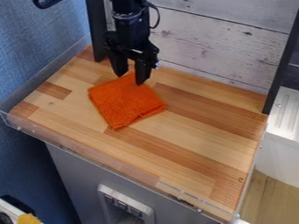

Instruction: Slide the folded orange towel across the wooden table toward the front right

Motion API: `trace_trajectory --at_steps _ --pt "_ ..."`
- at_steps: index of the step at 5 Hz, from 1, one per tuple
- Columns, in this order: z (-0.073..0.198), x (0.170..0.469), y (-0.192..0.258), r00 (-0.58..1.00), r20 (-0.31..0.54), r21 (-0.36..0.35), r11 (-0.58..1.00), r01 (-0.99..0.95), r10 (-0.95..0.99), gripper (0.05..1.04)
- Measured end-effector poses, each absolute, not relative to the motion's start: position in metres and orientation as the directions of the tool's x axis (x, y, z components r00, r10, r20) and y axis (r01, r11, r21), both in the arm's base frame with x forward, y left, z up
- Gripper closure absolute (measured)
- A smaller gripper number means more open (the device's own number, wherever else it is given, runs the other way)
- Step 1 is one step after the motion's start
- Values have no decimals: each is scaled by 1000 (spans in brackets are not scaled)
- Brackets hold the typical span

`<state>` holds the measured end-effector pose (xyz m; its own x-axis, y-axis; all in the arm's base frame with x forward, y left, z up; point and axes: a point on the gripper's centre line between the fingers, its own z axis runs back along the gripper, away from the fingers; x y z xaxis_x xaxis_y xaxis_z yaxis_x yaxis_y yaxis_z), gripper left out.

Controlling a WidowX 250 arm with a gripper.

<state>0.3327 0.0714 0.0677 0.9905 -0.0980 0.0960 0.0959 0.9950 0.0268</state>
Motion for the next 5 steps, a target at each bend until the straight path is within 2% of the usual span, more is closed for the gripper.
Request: trace_trajectory --at_steps 1,2,3,5 --pt "66 332 77 989 98 30 994 105 -107 717" --pt "50 329 84 993 44 13 994 107 -108 930" --pt "38 332 90 994 10 3 994 108 -108 1016" --pt "12 332 95 994 -43 -20 995 100 -101 1021"
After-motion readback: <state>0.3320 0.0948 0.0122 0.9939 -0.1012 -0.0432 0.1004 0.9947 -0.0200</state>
